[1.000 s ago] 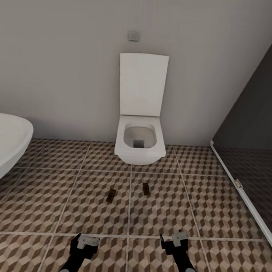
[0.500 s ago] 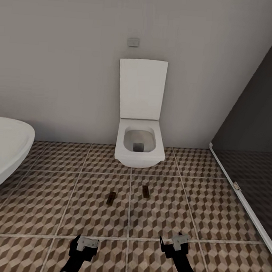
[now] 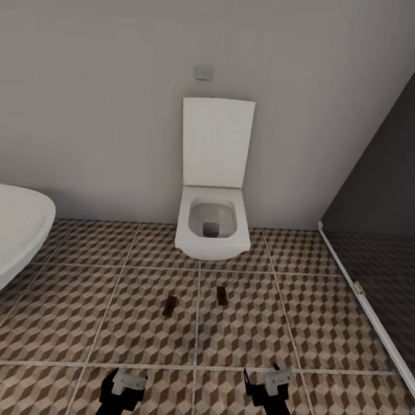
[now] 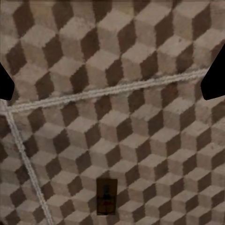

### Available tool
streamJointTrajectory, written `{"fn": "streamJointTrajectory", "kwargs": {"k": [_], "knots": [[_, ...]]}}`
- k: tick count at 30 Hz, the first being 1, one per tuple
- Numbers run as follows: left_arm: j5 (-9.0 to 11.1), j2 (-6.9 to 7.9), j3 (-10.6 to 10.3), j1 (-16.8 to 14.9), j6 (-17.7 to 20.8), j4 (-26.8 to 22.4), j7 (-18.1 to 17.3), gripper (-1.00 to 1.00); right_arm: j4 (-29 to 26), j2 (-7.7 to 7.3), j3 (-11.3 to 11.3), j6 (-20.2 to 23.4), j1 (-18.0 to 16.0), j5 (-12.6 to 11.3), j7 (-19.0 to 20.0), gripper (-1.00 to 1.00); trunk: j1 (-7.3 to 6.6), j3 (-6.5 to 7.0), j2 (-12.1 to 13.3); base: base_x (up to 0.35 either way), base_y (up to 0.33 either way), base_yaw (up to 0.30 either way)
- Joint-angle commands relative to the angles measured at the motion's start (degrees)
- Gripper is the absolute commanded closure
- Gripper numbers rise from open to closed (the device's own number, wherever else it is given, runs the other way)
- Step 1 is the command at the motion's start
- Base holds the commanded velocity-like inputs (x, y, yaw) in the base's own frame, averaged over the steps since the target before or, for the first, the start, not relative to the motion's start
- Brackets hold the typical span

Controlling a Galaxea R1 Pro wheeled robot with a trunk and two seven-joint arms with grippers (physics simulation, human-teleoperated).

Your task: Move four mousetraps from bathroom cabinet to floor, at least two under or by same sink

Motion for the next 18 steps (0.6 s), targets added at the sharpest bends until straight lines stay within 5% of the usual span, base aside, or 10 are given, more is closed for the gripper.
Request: {"fn": "streamJointTrajectory", "kwargs": {"k": [1,18], "knots": [[0.3,-0.05,-0.5,0.0,-0.6,0.5,0.3,-1.00,0.1,0.01,0.4,-0.5,0.2,0.2,-0.6,-1.00,-0.23,0.15,0.4,0.000,0.000,0.000],[0.3,-0.71,-0.5,0.0,-5.1,6.1,0.3,-1.00,0.1,-0.05,0.4,-3.2,4.0,0.1,-0.8,-1.00,-3.97,3.20,7.2,0.000,0.000,0.000]]}}
